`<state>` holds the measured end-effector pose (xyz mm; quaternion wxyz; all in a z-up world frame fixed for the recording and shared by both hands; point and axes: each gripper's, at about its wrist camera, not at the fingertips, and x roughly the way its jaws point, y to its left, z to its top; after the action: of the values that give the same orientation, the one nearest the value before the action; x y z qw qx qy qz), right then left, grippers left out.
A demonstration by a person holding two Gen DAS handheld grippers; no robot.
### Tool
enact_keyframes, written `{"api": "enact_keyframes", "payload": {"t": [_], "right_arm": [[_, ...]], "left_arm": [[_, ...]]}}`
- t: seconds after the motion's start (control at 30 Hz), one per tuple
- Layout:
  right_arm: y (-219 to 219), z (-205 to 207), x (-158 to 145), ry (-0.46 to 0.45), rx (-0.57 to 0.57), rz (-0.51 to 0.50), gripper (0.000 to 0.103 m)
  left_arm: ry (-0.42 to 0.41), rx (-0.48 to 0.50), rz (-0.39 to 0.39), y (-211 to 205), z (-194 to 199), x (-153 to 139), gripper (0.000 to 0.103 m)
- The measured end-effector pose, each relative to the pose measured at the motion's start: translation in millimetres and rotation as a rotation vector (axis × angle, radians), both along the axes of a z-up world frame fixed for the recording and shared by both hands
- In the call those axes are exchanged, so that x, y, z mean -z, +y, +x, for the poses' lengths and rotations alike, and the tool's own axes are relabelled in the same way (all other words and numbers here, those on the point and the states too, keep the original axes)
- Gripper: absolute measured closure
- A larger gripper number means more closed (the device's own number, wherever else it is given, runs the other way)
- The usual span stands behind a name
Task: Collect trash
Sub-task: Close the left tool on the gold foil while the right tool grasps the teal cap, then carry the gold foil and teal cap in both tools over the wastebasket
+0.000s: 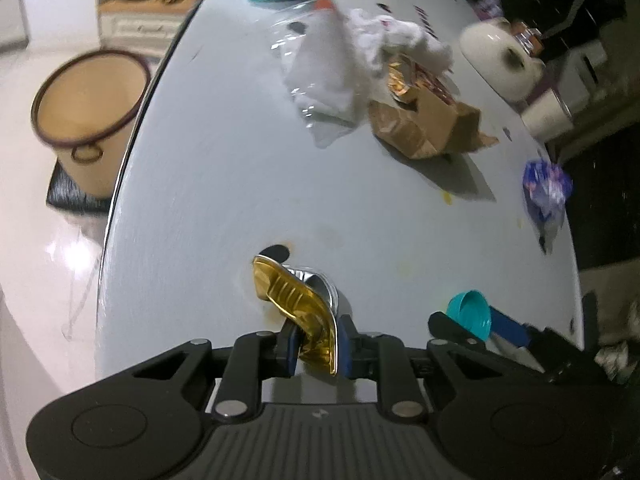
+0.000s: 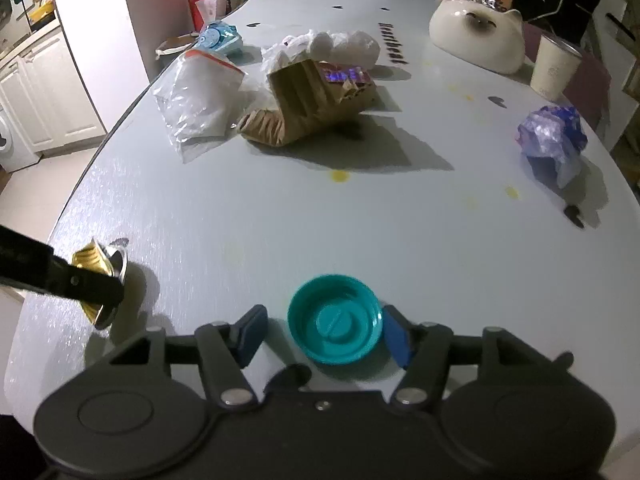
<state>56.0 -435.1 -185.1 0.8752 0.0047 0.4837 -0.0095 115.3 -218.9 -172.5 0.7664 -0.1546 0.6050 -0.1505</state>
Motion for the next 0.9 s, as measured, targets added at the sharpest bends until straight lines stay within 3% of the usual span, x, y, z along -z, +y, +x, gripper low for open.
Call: {"api": "enact_keyframes", "payload": {"t": [0.13, 0.2, 0.4, 0.5, 0.7, 0.9], "right_arm": [[-0.6, 4.0, -1.2, -0.003, 0.002, 0.016, 0.051], [-0.4, 4.4, -1.5, -0.004, 0.001, 0.016, 0.052], [-0.3, 3.5, -2.2, -0.001, 0.002, 0.02, 0.053], [-0.4, 1.0, -2.6, 0.002, 0.003, 0.028, 0.053], [-4.7, -3.8, -6.0, 0.007, 0.034, 0.032, 0.053], [-14.0, -7.9, -33.6, -0.055, 0.073, 0.039, 0.053]], "left_arm": [[0.055, -0.105, -0.051, 10.8, 3.0, 3.4, 0.069], [0.081, -0.158, -0.082, 14.5, 4.9, 4.9, 0.068], [0.102, -0.257, -0.096, 15.2, 8.3, 8.3, 0.07], [0.115, -0.295, -0.104, 15.4, 9.8, 11.0, 0.08], [0.049, -0.203, -0.004, 3.5, 11.9, 1.6, 0.082], [-0.106, -0.07, 0.124, -9.8, 9.1, -23.5, 0.083]]}}
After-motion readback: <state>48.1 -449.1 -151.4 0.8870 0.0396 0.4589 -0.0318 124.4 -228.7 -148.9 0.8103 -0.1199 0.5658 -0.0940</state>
